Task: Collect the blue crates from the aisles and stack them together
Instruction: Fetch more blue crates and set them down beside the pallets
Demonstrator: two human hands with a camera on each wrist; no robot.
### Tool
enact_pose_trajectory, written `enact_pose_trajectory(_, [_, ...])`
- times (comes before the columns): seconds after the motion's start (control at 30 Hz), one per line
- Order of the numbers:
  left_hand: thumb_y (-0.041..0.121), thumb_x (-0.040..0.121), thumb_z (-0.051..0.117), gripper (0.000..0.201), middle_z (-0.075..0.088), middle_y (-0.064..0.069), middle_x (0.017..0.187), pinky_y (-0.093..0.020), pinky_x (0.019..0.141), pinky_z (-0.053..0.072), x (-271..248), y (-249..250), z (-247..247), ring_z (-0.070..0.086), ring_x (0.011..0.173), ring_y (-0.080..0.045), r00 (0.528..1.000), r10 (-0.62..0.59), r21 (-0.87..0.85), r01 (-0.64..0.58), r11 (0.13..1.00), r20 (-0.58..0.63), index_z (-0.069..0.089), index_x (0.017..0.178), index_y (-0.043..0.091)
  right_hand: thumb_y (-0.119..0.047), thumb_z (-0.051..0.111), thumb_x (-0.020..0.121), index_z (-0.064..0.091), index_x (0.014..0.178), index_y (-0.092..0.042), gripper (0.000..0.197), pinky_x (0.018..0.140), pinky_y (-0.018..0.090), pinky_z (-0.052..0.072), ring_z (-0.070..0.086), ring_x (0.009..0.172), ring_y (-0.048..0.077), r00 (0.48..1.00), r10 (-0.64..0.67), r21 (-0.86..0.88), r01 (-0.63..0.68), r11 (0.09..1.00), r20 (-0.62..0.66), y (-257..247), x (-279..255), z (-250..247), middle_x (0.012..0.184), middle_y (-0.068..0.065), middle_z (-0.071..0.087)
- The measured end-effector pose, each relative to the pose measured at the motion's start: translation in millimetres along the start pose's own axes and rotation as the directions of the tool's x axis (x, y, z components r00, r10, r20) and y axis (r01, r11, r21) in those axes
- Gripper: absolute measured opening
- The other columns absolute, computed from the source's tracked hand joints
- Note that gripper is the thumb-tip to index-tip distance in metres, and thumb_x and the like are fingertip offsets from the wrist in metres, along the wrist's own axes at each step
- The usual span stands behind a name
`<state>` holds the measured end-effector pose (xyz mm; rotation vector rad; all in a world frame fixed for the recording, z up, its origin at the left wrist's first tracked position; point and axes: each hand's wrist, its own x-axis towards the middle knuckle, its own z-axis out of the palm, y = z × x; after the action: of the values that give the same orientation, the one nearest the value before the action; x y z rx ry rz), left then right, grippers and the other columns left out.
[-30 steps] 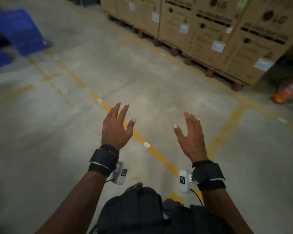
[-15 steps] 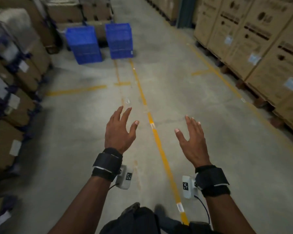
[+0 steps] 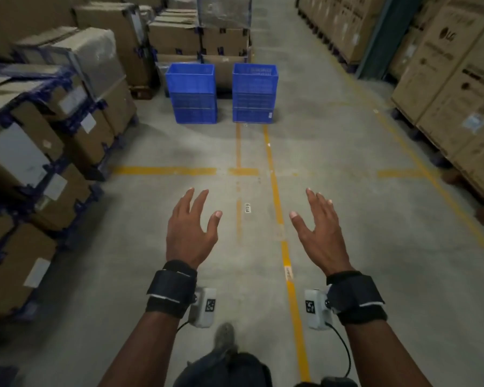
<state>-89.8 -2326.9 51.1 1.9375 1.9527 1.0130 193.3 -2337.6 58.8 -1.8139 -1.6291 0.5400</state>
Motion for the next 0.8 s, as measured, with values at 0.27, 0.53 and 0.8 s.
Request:
enact_pose_trajectory(0.27, [0.046,0.095,0.055,0.054,0.038,-0.003,0.157,-0.047,0.114,0.034,241,1,57,0.034,0.144,-0.023,0.994,0.082,-0.034,-0.079,0.996,0.071,0.048,0.146,0.029,-0.055,0.047,0.099,0.02,0.158,-0.039,0.066,0.123,0.042,0.014,0.003,0.155,0.013,0.994,0.084,0.046,-0.081,0.996,-0.068,-24,209,22,0.167,-0.008,0.016])
enact_pose_trajectory(0.53, [0.05,0.096,0.056,0.046,0.038,0.004,0.156,-0.045,0.113,0.036,447,-40,164,0.034,0.143,-0.017,0.961,0.066,-0.074,-0.047,0.996,0.267,0.056,0.139,0.033,-0.049,0.049,0.1,0.032,0.156,-0.035,0.06,0.123,0.039,0.019,0.018,0.152,0.015,0.992,0.125,0.064,-0.123,0.99,-0.034,14,444,76,0.165,-0.003,0.026])
enact_pose_trajectory(0.8, [0.043,0.095,0.063,0.039,0.045,-0.002,0.15,-0.035,0.113,0.033,679,-57,230,0.041,0.139,-0.019,0.976,-0.043,-0.122,0.07,0.99,0.212,0.063,0.131,0.028,-0.05,0.052,0.099,0.036,0.155,-0.029,0.062,0.121,0.033,0.019,0.022,0.151,0.015,0.989,0.076,0.039,-0.082,0.996,0.13,3,714,113,0.162,0.0,0.032])
